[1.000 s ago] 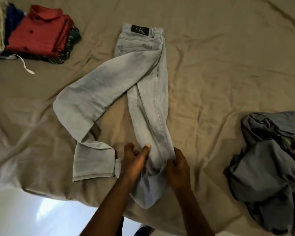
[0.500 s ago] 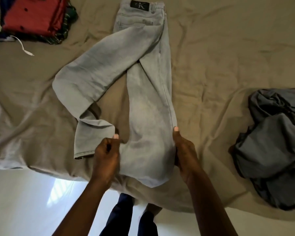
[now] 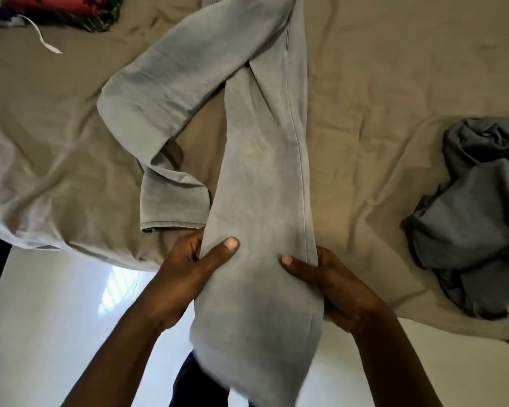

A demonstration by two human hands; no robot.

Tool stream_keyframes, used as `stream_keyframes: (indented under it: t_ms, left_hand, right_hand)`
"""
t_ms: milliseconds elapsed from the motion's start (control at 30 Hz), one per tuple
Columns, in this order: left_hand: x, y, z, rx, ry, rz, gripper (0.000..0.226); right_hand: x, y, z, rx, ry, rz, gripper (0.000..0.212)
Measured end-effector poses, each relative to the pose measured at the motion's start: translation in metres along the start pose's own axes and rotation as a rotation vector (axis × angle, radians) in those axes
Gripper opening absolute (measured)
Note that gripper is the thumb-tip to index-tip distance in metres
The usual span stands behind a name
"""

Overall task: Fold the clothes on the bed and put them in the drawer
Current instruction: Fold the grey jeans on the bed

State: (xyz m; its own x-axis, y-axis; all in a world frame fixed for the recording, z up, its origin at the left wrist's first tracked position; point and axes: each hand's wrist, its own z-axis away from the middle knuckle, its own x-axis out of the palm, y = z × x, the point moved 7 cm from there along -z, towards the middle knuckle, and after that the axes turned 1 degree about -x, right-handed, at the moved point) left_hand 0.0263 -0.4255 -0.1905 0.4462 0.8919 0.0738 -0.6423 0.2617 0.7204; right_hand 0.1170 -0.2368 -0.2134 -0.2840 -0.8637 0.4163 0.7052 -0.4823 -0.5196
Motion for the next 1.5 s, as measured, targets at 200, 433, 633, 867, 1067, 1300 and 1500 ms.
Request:
stream_keyframes:
  t_ms: [200,433,633,867,1067,1300,1500]
  left_hand:
    - [-0.023,-0.095,-0.027,-0.363,-0.04,-1.074,0.049]
    - [-0.039,-0.006,-0.077,-0.159,0.258,-0.6,0.044]
    - [-0.038,0.092,-0.199,0.075,0.574,-0.437,0.035]
    - [-0.058,0.16,-0.332,0.062,0.806,-0.34,0.037]
    - [-0.068,0.155,-0.358,0.116,0.705,-0.096,0.049]
    - [-0.077,0.147,-0.353,0.17,0.804,-0.083,0.02]
    - [-0.068,0.128,-0.383,-0.182,0.469,0.535,0.049]
  right_hand:
    - [-0.052,0.061,-0.043,0.27,0.251,1.162,0.044]
    - [-0.074,-0.048,-0.062,-0.065,0.752,0.878,0.046]
    - [-0.054,-0.167,-0.145,-0.392,0.839,0.85,0.019]
    - [-0.049,-0.266,-0.264,-0.314,0.955,1.005,0.046]
    - [-0.081,-0.28,-0.268,-0.456,1.014,0.642,0.025]
    - [-0.078,-0.287,-0.256,-0.485,1.066,0.69,0.022]
    - [-0.079,-0.29,-0.274,-0.265,1.075,0.606,0.041]
